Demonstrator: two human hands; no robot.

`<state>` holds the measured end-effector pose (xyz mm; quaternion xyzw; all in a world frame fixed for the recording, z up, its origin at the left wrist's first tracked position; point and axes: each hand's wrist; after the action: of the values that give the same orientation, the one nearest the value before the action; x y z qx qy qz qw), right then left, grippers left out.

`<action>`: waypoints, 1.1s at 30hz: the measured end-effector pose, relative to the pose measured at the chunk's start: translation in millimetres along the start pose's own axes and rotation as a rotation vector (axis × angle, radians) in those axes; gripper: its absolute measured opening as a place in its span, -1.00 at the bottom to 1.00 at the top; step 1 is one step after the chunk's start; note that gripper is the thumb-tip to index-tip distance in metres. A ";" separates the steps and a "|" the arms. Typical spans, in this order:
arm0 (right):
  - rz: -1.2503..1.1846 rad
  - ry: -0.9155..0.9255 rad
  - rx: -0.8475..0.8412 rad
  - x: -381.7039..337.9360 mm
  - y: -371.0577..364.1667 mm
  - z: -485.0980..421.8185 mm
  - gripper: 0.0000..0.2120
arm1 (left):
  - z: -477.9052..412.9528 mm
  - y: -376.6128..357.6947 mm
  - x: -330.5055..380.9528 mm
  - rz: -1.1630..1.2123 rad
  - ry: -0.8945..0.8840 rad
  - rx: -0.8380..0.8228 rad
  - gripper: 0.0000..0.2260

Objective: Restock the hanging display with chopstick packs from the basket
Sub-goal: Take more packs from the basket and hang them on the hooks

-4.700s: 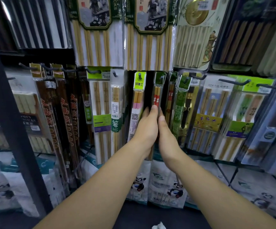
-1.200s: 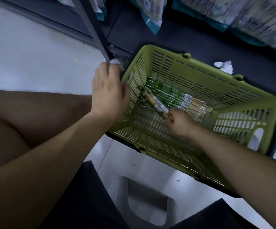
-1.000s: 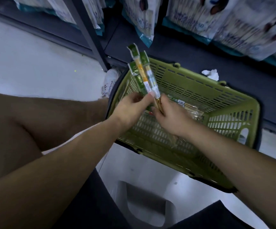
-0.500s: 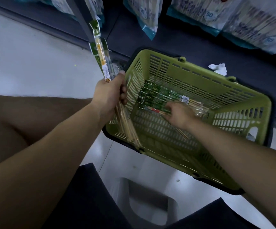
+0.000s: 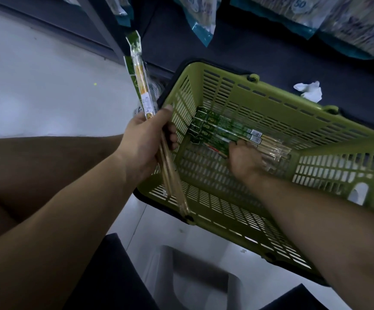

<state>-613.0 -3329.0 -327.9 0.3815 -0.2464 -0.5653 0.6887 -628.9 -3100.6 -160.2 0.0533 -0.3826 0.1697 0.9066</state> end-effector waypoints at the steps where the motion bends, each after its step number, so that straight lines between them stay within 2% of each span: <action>1: -0.019 0.000 -0.003 1.1 0.6 0.6 -0.61 | 1.2 -0.9 -1.2 0.014 -0.002 -0.005 -0.80; 7: -0.102 -0.029 -0.043 7.0 -1.3 7.2 -0.46 | 9.1 1.1 -5.7 0.043 0.002 -0.060 -0.78; 15: -0.072 -0.026 -0.015 9.2 -4.7 9.1 -0.57 | 8.9 1.2 -7.3 0.052 0.015 -0.037 -0.81; 21: -0.187 -0.038 -0.009 15.8 9.1 14.8 -0.67 | 9.3 -1.8 -6.8 0.088 0.035 -0.040 -0.82; 23: -0.295 -0.044 -0.022 14.4 18.8 19.4 -0.72 | 10.9 -3.9 -5.2 0.091 0.048 -0.049 -0.83; 25: -0.508 -0.070 -0.026 11.2 35.3 26.0 -0.85 | 13.5 -7.6 -4.0 0.081 0.061 -0.054 -0.84; 29: -0.877 -0.041 0.002 -9.4 87.4 48.6 -0.90 | 20.2 -19.0 -3.0 0.017 0.043 -0.057 -0.87; 31: -0.999 -0.005 0.046 -25.8 115.6 61.9 -0.91 | 25.5 -25.0 0.3 0.008 0.042 -0.075 -0.74; 33: -1.044 0.054 0.108 -44.1 138.6 75.7 -0.90 | 32.5 -31.4 4.5 0.006 0.050 -0.109 -0.52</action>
<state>-600.0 -3295.4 -168.0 0.5028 -0.0345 -0.8096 0.3008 -636.9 -3136.1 -133.2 -0.0014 -0.3686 0.1528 0.9170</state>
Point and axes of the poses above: each hand's wrist, its own z-axis away from the middle knuckle, its own y-axis out of the back of the hand, x = y × z, and after that the axes turned 6 degrees about -z, right-handed
